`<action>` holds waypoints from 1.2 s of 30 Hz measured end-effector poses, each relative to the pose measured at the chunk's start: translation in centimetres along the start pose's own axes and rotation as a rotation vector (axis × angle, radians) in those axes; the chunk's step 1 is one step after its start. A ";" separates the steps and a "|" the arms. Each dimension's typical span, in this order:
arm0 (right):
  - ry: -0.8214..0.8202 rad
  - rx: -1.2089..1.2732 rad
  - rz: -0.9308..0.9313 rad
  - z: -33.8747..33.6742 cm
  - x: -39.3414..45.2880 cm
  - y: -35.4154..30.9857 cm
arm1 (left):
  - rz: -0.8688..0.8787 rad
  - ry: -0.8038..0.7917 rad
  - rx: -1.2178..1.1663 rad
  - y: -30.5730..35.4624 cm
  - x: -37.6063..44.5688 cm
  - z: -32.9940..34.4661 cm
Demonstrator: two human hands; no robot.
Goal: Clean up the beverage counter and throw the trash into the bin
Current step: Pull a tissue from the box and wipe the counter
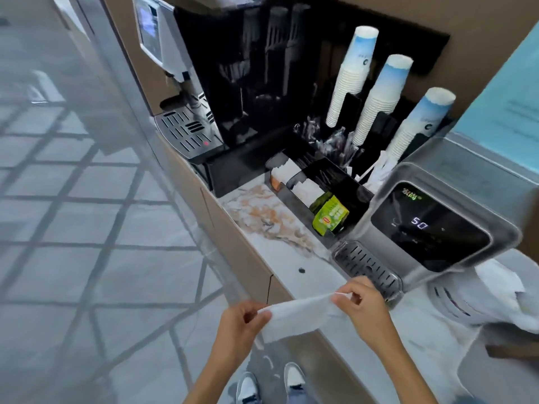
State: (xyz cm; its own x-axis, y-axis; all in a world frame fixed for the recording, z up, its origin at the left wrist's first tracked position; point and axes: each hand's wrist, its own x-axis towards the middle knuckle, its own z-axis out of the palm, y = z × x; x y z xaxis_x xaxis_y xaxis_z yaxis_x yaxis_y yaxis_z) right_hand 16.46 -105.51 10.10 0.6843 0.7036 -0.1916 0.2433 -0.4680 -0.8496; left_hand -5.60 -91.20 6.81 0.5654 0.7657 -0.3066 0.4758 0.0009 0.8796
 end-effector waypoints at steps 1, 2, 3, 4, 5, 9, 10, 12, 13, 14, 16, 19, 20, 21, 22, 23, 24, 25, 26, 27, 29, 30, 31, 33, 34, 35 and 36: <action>-0.018 -0.017 0.003 0.0 0.9 0.2 | 0.002 0.012 0.002 -0.1 0.3 0.2; -0.037 -0.039 0.007 0.1 1.8 0.5 | 0.003 0.028 0.013 -0.3 0.6 0.5; -0.059 -0.073 0.011 0.2 2.8 0.7 | -0.002 0.044 0.016 -0.4 1.0 0.9; -0.081 -0.119 0.012 0.4 3.8 0.9 | -0.024 0.060 0.007 -0.6 1.4 1.2; -0.094 -0.162 0.014 0.6 4.9 1.1 | -0.058 0.074 -0.011 -0.8 1.9 1.6; -0.098 -0.250 0.011 2.1 9.8 1.9 | -0.216 0.188 -0.122 -0.8 4.2 3.4; -0.101 -0.268 0.006 2.7 10.7 2.0 | -0.246 0.229 -0.147 -0.8 4.7 3.8; -0.098 -0.301 -0.014 3.7 12.0 2.1 | -0.290 0.284 -0.174 -0.6 5.6 4.3; -0.104 -0.326 -0.024 4.2 12.7 2.3 | -0.317 0.297 -0.177 -0.7 6.2 4.7; -0.114 -0.355 -0.030 4.7 13.3 2.4 | -0.345 0.298 -0.177 -0.9 6.7 5.0; -0.145 -0.410 -0.044 5.4 14.4 2.5 | -0.387 0.301 -0.178 -1.3 7.7 5.5; -0.085 -0.429 -0.101 6.0 14.8 2.7 | -0.428 0.296 -0.161 -2.0 8.8 6.0; -0.042 -0.434 -0.138 6.1 14.3 2.9 | -0.437 0.298 -0.156 -2.2 9.0 6.1; -0.016 -0.435 -0.180 6.2 13.7 3.1 | -0.442 0.301 -0.151 -2.5 9.2 6.2; -0.020 -0.432 -0.227 6.2 12.9 3.4 | -0.447 0.304 -0.147 -2.8 9.3 6.3; -0.050 -0.434 -0.280 6.3 12.1 3.9 | -0.452 0.305 -0.148 -3.0 9.5 6.5; -0.094 -0.452 -0.335 6.4 11.3 4.4 | -0.457 0.303 -0.154 -3.2 9.6 6.6; -0.134 -0.488 -0.388 6.5 10.8 5.0 | -0.459 0.301 -0.161 -3.4 9.7 6.8; -0.166 -0.530 -0.424 6.6 10.4 5.6 | -0.460 0.300 -0.166 -3.5 9.8 6.9; -0.194 -0.564 -0.436 6.7 10.3 6.2 | -0.459 0.302 -0.172 -3.6 9.9 7.1; -0.251 -0.600 -0.430 7.0 10.3 6.9 | -0.458 0.309 -0.185 -3.7 10.1 7.3; -0.278 -0.625 -0.434 7.2 10.4 7.2 | -0.458 0.312 -0.187 -3.6 10.3 7.4; -0.307 -0.657 -0.440 7.4 10.4 7.5 | -0.459 0.319 -0.182 -3.6 10.3 7.6; -0.342 -0.733 -0.467 7.7 10.5 8.0 | -0.466 0.377 -0.124 -3.5 10.1 7.9; -0.349 -0.772 -0.482 7.7 10.4 8.2 | -0.461 0.445 -0.071 -3.3 9.8 8.2; -0.353 -0.808 -0.489 7.8 10.4 8.3 | -0.443 0.524 -0.030 -3.1 9.3 8.5; -0.354 -0.832 -0.488 7.8 10.3 8.3 | -0.419 0.583 -0.021 -2.8 8.7 9.1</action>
State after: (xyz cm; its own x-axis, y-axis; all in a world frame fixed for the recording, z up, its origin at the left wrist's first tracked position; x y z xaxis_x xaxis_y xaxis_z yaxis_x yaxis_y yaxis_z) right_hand 20.16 -97.93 -2.77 0.1734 0.9709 -0.1650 0.9324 -0.2158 -0.2899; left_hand 4.14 -90.41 -1.61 -0.1170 0.9173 -0.3806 0.5578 0.3778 0.7390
